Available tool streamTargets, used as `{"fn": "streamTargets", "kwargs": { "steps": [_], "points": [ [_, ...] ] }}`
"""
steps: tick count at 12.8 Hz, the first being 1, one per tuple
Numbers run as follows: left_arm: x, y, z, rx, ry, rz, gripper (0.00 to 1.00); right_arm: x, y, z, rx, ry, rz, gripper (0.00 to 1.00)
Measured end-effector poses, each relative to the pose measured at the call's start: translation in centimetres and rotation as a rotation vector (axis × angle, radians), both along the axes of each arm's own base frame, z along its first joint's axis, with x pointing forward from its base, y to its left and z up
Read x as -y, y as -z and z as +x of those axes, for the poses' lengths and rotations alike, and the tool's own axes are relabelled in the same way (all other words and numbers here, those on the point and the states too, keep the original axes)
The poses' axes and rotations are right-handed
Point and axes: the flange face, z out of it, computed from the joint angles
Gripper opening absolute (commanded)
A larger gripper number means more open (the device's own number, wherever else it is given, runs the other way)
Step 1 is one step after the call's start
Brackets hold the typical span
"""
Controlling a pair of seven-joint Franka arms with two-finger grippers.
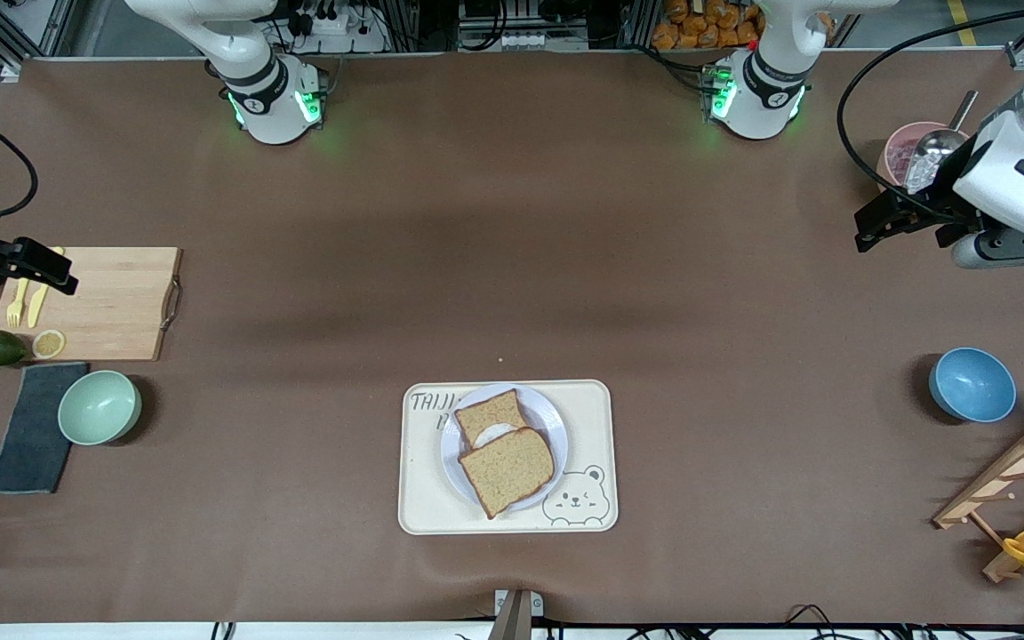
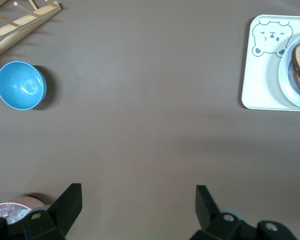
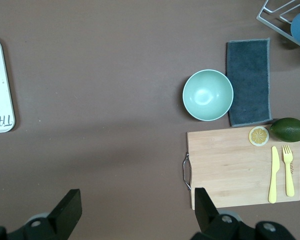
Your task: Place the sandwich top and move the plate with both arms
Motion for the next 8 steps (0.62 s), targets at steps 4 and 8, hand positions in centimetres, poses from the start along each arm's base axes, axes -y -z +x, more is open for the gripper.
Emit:
{"fn": "streamTargets", "kwargs": {
  "steps": [4, 8],
  "points": [
    [-0.35, -0.59, 0.21, 0.016, -0.002, -0.003, 1.0, 0.0, 0.02, 0.01, 0.0, 0.0, 0.0, 1.0],
    [0.0, -0.63, 0.15, 0.017, 0.009, -0.003, 1.0, 0.0, 0.07, 0.03, -0.001, 0.0, 0.0, 1.0]
  ]
}}
